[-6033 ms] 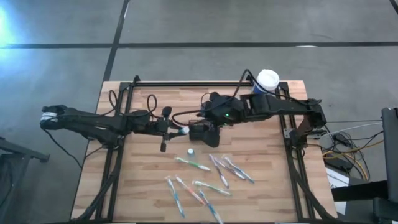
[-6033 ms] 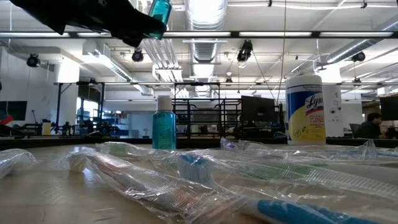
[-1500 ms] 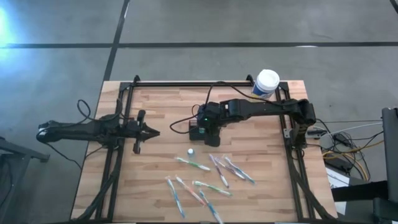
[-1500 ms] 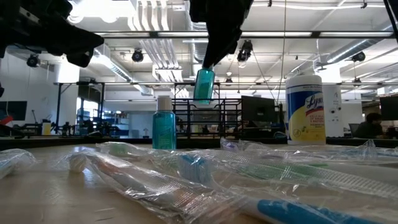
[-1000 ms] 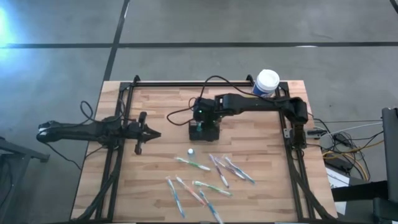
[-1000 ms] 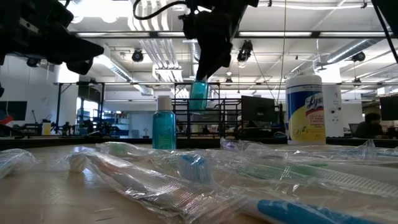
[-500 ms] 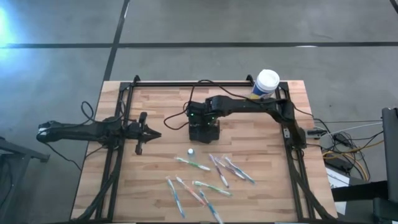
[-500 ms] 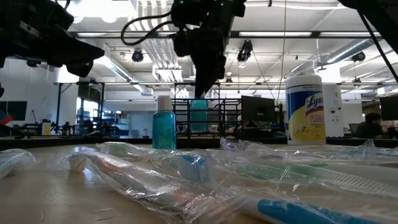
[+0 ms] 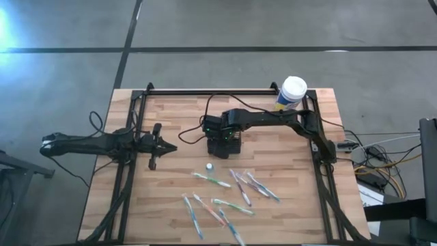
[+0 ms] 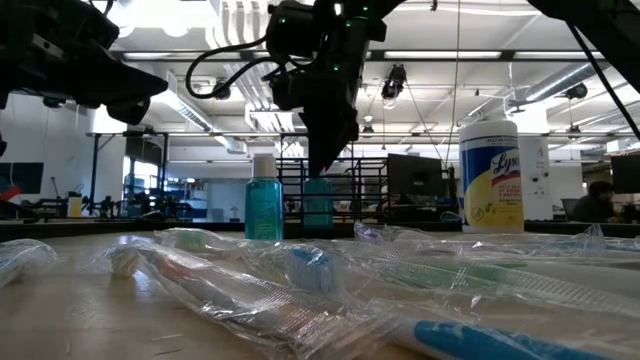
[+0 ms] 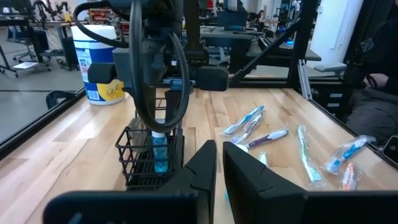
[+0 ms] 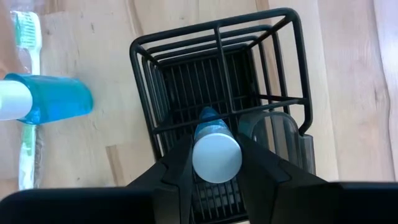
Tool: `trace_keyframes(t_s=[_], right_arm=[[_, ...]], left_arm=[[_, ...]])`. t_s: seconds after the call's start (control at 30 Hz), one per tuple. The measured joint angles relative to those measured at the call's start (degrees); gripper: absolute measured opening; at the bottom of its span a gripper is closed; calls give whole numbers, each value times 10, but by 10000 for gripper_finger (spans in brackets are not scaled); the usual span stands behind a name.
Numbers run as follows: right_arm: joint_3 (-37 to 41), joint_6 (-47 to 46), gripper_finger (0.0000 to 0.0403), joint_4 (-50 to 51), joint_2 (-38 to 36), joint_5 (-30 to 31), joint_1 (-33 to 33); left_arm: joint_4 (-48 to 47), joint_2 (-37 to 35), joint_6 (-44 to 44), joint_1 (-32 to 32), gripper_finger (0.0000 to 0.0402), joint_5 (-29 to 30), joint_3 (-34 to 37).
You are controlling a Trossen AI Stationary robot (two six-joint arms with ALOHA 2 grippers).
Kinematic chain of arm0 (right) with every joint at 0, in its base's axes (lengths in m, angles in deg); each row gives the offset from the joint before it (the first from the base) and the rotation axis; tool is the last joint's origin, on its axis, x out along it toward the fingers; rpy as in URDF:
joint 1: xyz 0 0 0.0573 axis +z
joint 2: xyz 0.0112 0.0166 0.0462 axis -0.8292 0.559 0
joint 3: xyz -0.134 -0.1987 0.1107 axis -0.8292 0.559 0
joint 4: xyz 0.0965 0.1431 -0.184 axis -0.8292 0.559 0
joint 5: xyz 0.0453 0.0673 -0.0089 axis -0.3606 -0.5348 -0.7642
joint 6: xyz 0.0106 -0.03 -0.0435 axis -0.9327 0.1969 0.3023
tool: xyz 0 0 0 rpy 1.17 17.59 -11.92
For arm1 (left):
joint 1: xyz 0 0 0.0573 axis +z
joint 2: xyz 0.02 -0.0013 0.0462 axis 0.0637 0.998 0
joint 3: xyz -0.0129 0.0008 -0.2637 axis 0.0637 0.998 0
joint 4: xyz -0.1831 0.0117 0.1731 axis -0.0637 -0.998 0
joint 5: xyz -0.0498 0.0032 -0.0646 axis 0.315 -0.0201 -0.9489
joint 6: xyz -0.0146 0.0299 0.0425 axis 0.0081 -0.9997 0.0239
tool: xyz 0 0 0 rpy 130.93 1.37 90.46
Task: Pick & Place toothbrushing station
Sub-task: Put the right blue mouthwash bottle into the black organizer
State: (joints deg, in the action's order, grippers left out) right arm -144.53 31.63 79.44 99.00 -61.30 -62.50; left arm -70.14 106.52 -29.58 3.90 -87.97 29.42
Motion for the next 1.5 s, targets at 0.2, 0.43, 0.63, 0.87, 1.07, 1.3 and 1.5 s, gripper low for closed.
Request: trace_keyframes(t_s=[0.2, 0.43, 0.63, 0.87, 1.07, 1.3, 1.5], right_arm=[[8, -13, 90, -8, 0, 4, 4], [24, -30, 106, -16, -2, 3, 5], [20, -28, 133, -13, -2, 3, 4], [15, -21, 148, -8, -6, 1, 5], [16, -21, 152, -8, -7, 1, 5], [17, -19, 161, -7, -10, 1, 5], [18, -15, 163, 2, -19, 5, 5]], left_arm=[[0, 0, 1, 0, 32, 0, 0], [0, 0, 5, 0, 32, 0, 0], [0, 0, 6, 0, 32, 0, 0], [0, 0, 8, 0, 32, 0, 0], [0, 0, 11, 0, 32, 0, 0], [0, 0, 11, 0, 32, 0, 0], [0, 0, 11, 0, 32, 0, 0]])
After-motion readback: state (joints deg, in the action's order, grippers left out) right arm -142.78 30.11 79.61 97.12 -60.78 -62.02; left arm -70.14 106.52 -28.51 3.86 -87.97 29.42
